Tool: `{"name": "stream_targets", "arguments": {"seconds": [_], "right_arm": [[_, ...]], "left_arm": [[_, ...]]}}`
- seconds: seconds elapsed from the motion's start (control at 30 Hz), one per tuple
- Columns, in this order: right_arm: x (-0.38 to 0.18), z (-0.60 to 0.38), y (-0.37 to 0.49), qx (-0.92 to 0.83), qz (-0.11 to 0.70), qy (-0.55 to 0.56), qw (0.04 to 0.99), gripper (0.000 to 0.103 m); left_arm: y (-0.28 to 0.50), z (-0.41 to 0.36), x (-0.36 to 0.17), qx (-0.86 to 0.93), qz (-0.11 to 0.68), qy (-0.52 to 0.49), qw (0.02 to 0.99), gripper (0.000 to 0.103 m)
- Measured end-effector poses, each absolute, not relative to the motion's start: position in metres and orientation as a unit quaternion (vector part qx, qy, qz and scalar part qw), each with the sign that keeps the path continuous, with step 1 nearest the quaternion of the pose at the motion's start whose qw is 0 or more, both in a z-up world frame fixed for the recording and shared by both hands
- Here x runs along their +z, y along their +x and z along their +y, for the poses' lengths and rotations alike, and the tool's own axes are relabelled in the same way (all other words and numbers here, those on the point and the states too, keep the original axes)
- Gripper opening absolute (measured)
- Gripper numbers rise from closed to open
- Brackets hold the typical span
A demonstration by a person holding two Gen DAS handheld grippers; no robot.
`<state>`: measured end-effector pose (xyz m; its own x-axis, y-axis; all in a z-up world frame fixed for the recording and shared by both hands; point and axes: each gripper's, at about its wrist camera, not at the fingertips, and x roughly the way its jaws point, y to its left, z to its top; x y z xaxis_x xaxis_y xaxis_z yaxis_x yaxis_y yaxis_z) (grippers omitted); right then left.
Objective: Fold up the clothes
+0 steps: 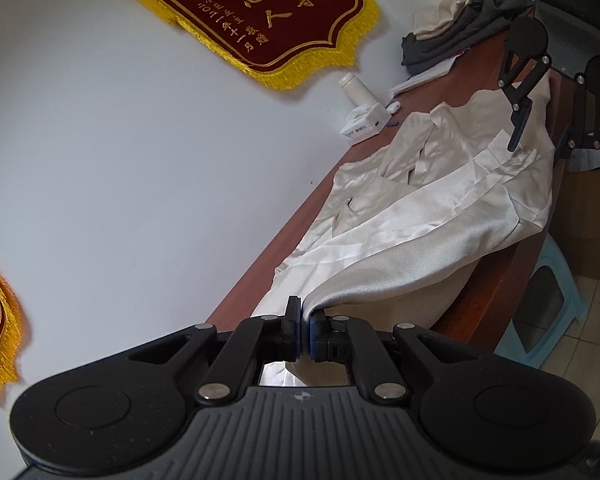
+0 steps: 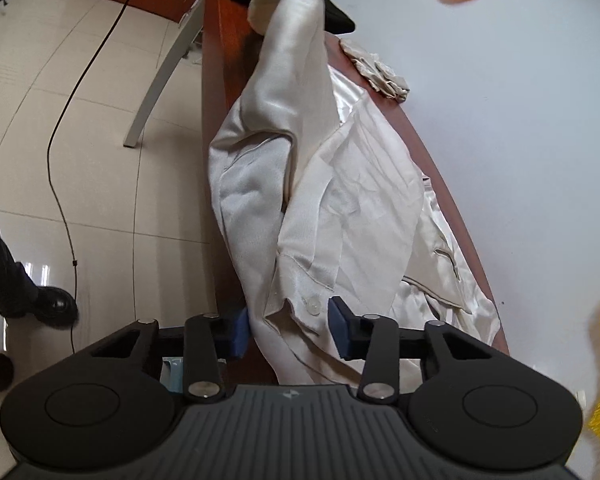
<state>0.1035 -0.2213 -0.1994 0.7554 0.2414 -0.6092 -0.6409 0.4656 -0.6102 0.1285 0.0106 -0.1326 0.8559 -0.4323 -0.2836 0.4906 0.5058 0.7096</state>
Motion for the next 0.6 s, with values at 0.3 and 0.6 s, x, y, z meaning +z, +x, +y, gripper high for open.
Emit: {"name": "stream_targets", "arguments": {"seconds": [0.3,0.6], "right_arm": [[-0.198,-0.218,0.117,0.273,0.255,-0.425,0.824,0.005],[-0.143,-0.223,0.144,0.289,0.300,-0.389,0.822,0.004]], "left_arm": [[0.125,0.017,-0.135,-0.278,0.052,0.422,0.861,0.004],[0.140,0.037,-0.127,-0.338,0.136,0.354,0.861,0.004]]}}
